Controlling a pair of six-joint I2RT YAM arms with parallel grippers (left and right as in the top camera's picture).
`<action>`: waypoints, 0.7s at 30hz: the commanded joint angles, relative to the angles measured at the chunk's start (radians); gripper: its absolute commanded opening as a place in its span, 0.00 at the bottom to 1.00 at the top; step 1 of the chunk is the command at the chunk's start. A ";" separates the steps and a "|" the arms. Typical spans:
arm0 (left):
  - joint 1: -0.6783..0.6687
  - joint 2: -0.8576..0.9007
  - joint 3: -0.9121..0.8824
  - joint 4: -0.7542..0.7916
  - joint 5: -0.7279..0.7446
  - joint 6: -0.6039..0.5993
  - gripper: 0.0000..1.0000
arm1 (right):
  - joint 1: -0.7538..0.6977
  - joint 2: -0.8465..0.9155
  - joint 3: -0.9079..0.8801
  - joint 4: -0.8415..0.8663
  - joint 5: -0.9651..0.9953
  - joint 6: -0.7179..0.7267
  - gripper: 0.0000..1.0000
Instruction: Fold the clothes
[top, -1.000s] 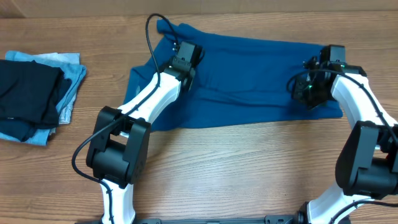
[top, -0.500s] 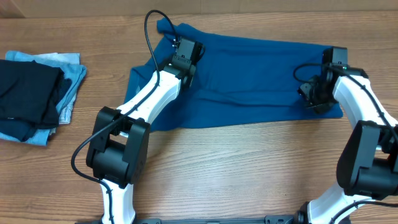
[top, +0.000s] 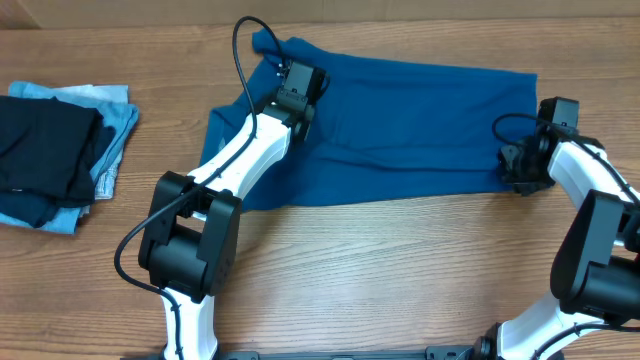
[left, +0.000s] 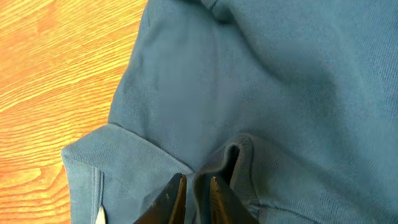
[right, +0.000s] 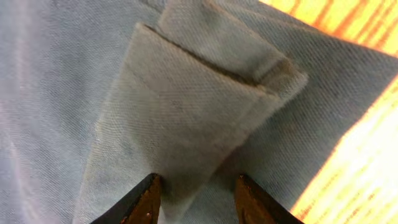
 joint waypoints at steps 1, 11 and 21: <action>0.006 -0.005 0.027 -0.008 -0.022 -0.016 0.18 | -0.002 -0.005 -0.005 0.025 0.011 -0.018 0.42; 0.006 -0.005 0.027 -0.008 -0.024 -0.013 0.20 | -0.002 -0.005 -0.005 0.061 0.040 -0.017 0.38; 0.006 -0.005 0.027 -0.011 -0.024 -0.013 0.23 | -0.002 -0.005 -0.040 0.100 0.061 0.035 0.27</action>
